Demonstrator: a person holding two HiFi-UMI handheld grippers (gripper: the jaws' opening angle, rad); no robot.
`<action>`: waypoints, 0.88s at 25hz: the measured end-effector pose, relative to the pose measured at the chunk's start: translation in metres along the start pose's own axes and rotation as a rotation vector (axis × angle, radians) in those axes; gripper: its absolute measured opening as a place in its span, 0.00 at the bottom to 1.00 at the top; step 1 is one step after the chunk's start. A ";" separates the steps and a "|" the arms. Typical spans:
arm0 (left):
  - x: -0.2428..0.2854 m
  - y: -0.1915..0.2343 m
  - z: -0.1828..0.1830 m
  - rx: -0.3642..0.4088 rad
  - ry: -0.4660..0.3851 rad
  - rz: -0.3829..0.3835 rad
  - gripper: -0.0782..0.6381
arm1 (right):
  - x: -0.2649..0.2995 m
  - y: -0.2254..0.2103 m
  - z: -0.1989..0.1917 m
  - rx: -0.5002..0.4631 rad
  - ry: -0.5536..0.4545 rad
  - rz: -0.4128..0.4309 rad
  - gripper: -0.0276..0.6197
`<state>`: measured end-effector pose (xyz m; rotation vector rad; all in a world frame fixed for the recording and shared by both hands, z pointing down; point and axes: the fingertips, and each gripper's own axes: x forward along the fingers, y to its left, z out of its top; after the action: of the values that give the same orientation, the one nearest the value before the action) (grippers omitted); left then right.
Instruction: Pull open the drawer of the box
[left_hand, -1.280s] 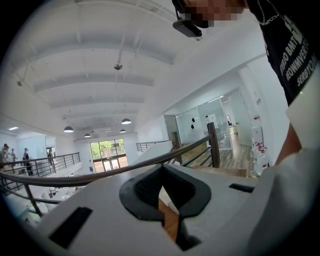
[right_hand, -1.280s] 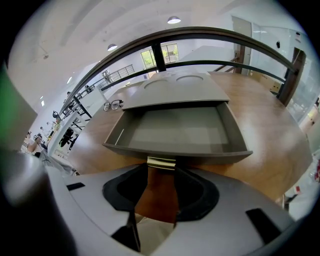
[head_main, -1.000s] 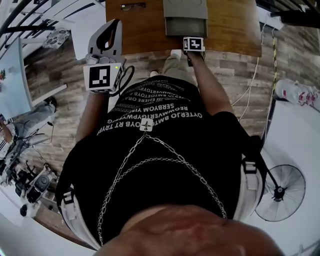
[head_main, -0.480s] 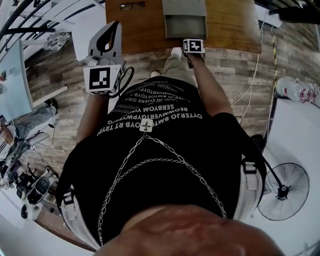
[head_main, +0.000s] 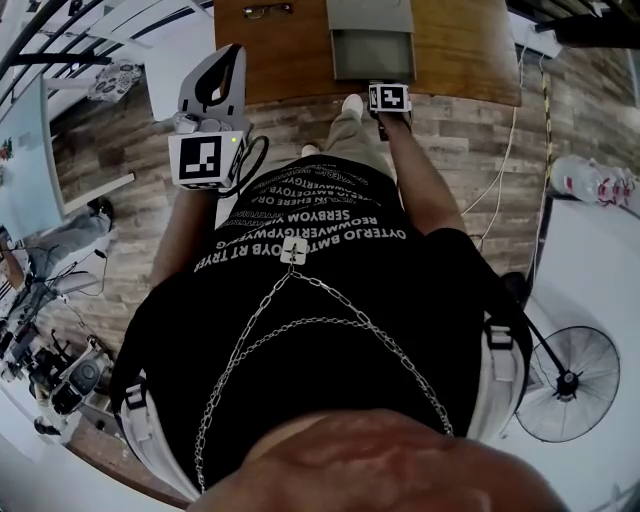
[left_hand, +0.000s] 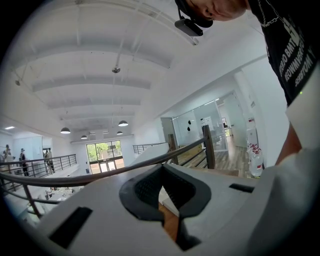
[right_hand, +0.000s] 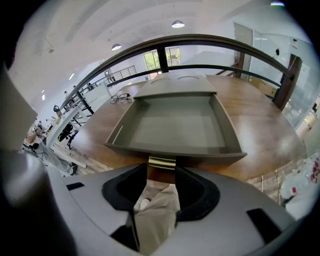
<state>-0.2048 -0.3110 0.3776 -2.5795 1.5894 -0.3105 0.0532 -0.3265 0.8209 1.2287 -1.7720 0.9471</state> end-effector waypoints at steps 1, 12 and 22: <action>-0.002 0.000 0.000 0.000 -0.004 -0.002 0.12 | -0.003 0.001 0.000 -0.010 -0.005 0.002 0.32; -0.010 -0.014 0.008 -0.031 -0.084 -0.020 0.12 | -0.118 0.023 0.049 -0.097 -0.294 -0.012 0.04; 0.009 -0.055 0.071 -0.020 -0.202 -0.061 0.12 | -0.331 0.048 0.174 -0.284 -0.874 0.001 0.03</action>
<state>-0.1376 -0.2960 0.3195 -2.5823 1.4552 -0.0369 0.0572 -0.3403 0.4440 1.5686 -2.4473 0.1010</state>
